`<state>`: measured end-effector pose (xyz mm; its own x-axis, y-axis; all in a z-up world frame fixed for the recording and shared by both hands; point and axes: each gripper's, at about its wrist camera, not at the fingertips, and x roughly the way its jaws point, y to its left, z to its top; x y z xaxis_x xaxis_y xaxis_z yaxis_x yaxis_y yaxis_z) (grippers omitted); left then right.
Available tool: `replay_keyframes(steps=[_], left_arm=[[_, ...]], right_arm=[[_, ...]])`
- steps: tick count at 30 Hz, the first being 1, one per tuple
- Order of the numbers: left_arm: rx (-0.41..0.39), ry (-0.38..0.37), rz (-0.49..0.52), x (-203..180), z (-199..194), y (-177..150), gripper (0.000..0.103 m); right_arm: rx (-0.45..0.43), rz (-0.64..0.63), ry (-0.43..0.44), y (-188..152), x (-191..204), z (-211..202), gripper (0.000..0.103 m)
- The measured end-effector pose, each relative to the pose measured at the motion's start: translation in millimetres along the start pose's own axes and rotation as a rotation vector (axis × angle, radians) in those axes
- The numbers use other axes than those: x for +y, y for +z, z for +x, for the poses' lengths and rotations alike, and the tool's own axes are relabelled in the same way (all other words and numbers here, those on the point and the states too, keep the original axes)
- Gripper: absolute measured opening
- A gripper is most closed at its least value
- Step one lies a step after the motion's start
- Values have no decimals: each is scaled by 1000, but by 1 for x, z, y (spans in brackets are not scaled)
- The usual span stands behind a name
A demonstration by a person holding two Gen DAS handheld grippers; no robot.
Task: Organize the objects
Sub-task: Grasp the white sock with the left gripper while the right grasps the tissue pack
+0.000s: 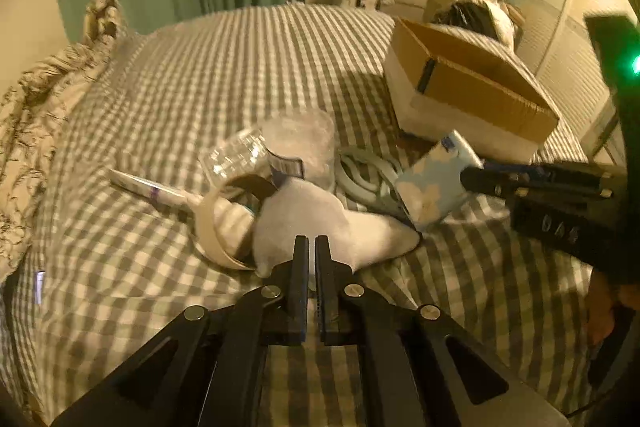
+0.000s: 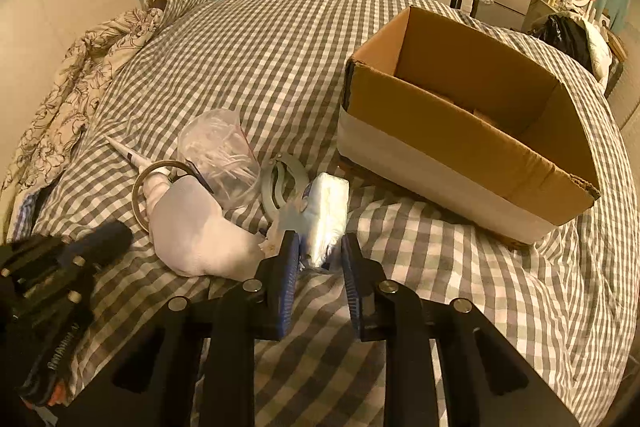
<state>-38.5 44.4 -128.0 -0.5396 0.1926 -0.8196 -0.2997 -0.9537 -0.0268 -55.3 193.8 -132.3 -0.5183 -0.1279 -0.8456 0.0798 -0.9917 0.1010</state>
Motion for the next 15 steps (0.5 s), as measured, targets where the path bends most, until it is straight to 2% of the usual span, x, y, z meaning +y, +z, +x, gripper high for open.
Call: replay_keyframes(steps=[1,2,3,4,5,7,9,11,15], left_arm=[[10,2,5,-1,5,-1,12],[18,8,10,-3,10,-1,28],[26,17,13,-3,15,-2,56],[29,26,13,-3,18,-3,69],[24,35,9,-4,21,-3,79],[39,19,2,-3,29,-1,79],[67,7,0,-2,38,1,79],[103,9,3,-2,52,4,80],[133,-6,11,-3,66,8,83]], right_arm=[[3,8,0,-1,-2,1,24],[10,11,1,0,-4,4,28],[19,14,4,0,-5,7,39],[31,16,5,0,-5,10,44],[39,17,5,0,-5,13,54],[47,17,11,1,-6,17,55],[63,19,3,3,-6,23,65],[80,21,-15,6,-7,30,70],[131,5,-17,13,-6,49,73]])
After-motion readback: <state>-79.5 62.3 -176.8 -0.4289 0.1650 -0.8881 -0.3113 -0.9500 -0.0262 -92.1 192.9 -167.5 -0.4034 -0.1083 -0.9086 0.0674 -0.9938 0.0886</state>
